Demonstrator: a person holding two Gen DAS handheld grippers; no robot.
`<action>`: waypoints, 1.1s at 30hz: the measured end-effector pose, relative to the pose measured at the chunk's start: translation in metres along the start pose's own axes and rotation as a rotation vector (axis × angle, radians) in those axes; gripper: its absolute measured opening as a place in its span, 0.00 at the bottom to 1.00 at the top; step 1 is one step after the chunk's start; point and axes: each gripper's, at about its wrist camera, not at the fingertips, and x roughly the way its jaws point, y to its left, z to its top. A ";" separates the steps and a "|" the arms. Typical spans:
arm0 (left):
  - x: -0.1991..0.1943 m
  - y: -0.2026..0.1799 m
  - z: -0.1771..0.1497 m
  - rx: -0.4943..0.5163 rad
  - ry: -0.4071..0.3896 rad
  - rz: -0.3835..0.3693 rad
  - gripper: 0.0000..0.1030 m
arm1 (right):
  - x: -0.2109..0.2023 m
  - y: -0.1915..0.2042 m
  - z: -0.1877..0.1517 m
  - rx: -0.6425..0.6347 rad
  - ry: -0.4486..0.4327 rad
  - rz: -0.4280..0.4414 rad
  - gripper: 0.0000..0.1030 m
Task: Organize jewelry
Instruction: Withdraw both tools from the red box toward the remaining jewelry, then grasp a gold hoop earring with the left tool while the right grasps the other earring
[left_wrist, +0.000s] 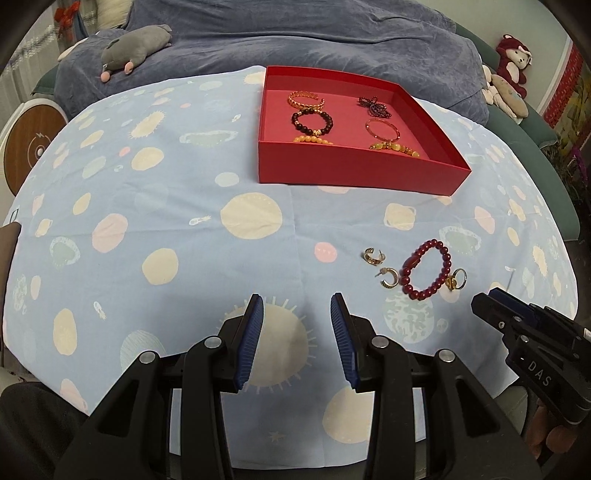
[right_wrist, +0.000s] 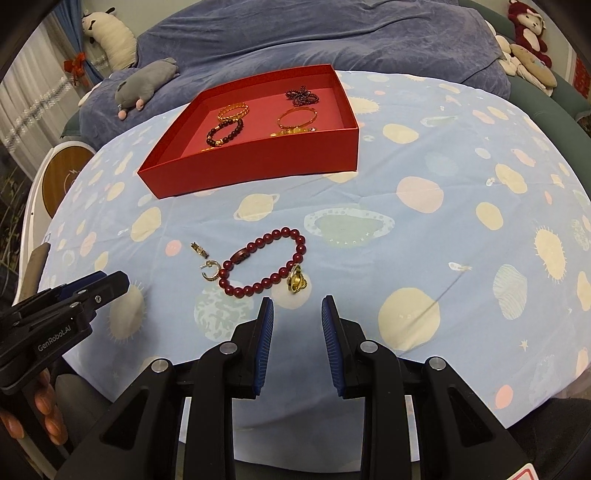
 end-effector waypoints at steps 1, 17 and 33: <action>0.001 0.001 -0.001 -0.003 0.002 0.001 0.35 | 0.001 0.001 0.001 -0.004 0.000 -0.001 0.26; 0.010 0.002 0.001 -0.019 0.021 -0.008 0.35 | 0.024 0.004 0.014 -0.008 0.023 0.003 0.16; 0.019 -0.018 0.021 -0.054 0.033 -0.097 0.43 | 0.016 -0.008 0.014 0.015 0.004 0.016 0.03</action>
